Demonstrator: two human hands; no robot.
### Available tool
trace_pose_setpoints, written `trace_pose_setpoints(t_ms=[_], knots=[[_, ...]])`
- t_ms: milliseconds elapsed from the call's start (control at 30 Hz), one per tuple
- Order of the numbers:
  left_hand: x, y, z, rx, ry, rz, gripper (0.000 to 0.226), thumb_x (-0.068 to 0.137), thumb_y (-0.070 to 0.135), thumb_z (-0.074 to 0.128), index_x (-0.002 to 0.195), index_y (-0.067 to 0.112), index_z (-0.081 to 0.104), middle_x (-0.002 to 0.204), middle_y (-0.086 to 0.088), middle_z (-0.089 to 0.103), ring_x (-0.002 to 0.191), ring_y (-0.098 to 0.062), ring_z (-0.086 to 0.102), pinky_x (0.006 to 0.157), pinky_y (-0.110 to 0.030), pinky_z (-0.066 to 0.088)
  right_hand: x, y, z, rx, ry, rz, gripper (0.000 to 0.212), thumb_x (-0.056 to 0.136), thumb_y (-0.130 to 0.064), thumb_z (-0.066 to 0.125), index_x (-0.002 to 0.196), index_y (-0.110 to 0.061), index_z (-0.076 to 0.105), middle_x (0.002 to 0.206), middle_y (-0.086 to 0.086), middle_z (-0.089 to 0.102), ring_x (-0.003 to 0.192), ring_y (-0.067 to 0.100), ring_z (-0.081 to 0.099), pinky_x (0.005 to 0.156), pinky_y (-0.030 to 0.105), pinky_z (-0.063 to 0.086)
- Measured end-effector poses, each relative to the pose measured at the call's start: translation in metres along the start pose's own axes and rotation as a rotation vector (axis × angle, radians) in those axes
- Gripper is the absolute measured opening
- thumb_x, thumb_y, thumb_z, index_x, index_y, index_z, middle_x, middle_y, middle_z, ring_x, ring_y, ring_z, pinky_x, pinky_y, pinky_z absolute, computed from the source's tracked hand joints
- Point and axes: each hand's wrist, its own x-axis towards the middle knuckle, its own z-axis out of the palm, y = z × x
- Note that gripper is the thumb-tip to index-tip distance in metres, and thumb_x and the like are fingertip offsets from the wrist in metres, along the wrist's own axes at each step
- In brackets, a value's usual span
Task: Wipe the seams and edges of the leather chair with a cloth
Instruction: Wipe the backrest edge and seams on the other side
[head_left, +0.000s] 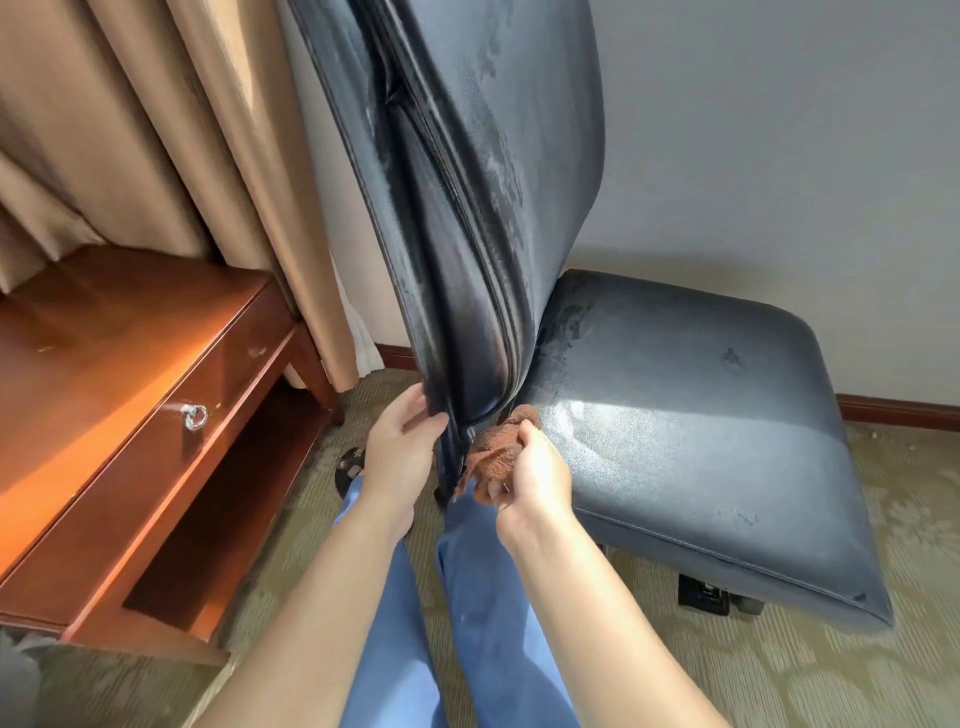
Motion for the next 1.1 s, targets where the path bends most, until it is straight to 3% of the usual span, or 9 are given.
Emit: trace_pose_setpoints(t_ms=[200, 333, 433, 567, 667, 800, 933, 1033, 1100], knots=[[0.013, -0.008, 0.006, 0.016, 0.051, 0.030, 0.035, 0.095, 0.005, 0.054, 0.111, 0.035, 0.063, 0.109, 0.014, 0.067, 0.102, 0.001, 0.060, 0.093, -0.025, 0.045, 0.014, -0.004, -0.009, -0.053, 0.077, -0.005, 0.023, 0.096, -0.018, 0.048, 0.073, -0.019, 0.053, 0.058, 0.002, 0.045, 0.046, 0.012, 0.036, 0.037, 0.009, 0.024], [0.013, -0.015, 0.008, 0.015, 0.040, 0.067, 0.033, 0.098, 0.006, 0.051, 0.123, 0.025, 0.061, 0.116, 0.009, 0.068, 0.109, -0.001, 0.061, 0.099, -0.025, 0.045, 0.020, -0.003, -0.007, -0.044, 0.067, -0.021, 0.025, 0.096, -0.013, 0.047, 0.074, -0.018, 0.056, 0.060, 0.003, 0.049, 0.042, 0.012, 0.042, 0.036, 0.012, 0.026], [0.015, -0.019, 0.009, 0.042, 0.019, 0.091, 0.035, 0.100, 0.009, 0.047, 0.132, 0.021, 0.056, 0.122, 0.008, 0.065, 0.113, 0.002, 0.058, 0.104, -0.027, 0.043, 0.023, 0.003, 0.003, 0.014, 0.001, -0.059, 0.022, 0.096, -0.012, 0.046, 0.083, -0.019, 0.062, 0.073, 0.005, 0.060, 0.058, 0.016, 0.053, 0.042, 0.016, 0.039], [0.021, -0.021, 0.010, 0.066, 0.015, 0.116, 0.036, 0.101, 0.008, 0.045, 0.134, 0.020, 0.053, 0.127, 0.006, 0.063, 0.117, 0.000, 0.056, 0.104, -0.026, 0.044, 0.021, 0.007, 0.012, 0.114, -0.045, -0.227, 0.021, 0.097, -0.009, 0.044, 0.088, -0.017, 0.062, 0.077, -0.001, 0.064, 0.068, 0.009, 0.060, 0.057, 0.019, 0.048], [0.023, -0.019, 0.010, 0.046, 0.002, 0.138, 0.033, 0.101, 0.007, 0.045, 0.128, 0.021, 0.057, 0.118, 0.009, 0.067, 0.109, 0.002, 0.061, 0.096, -0.021, 0.047, 0.014, 0.002, 0.013, 0.098, -0.111, -0.378, 0.020, 0.098, -0.005, 0.040, 0.093, -0.013, 0.057, 0.069, -0.003, 0.059, 0.052, 0.000, 0.057, 0.048, 0.012, 0.045], [0.030, -0.016, 0.011, 0.015, 0.011, 0.146, 0.030, 0.100, 0.007, 0.045, 0.120, 0.025, 0.060, 0.107, 0.016, 0.070, 0.103, 0.004, 0.063, 0.088, -0.015, 0.050, 0.021, 0.005, 0.021, -0.090, -0.123, -0.564, 0.022, 0.097, -0.002, 0.043, 0.095, -0.017, 0.058, 0.101, 0.005, 0.060, 0.072, -0.003, 0.060, 0.058, 0.005, 0.043], [0.038, -0.014, 0.009, 0.010, 0.035, 0.146, 0.035, 0.100, 0.005, 0.043, 0.118, 0.032, 0.058, 0.108, 0.021, 0.066, 0.105, 0.006, 0.061, 0.090, -0.014, 0.047, 0.039, 0.014, 0.029, -0.198, -0.064, -0.467, 0.019, 0.099, -0.012, 0.041, 0.099, -0.021, 0.058, 0.090, -0.001, 0.065, 0.072, 0.004, 0.064, 0.065, 0.018, 0.051], [0.048, -0.014, 0.009, 0.013, 0.045, 0.132, 0.033, 0.101, 0.008, 0.043, 0.122, 0.031, 0.057, 0.115, 0.017, 0.065, 0.110, 0.003, 0.059, 0.095, -0.019, 0.046, 0.051, 0.015, 0.036, -0.218, -0.057, -0.383, 0.019, 0.100, -0.015, 0.039, 0.100, -0.019, 0.058, 0.072, -0.005, 0.064, 0.048, 0.004, 0.057, 0.048, 0.018, 0.047], [0.056, -0.014, 0.009, 0.013, 0.056, 0.117, 0.035, 0.102, 0.012, 0.043, 0.133, 0.023, 0.054, 0.125, 0.009, 0.063, 0.118, -0.003, 0.056, 0.101, -0.022, 0.044, 0.061, 0.017, 0.042, -0.249, -0.046, -0.320, 0.020, 0.097, -0.011, 0.041, 0.103, -0.015, 0.060, 0.084, 0.003, 0.068, 0.062, 0.010, 0.064, 0.058, 0.021, 0.051]])
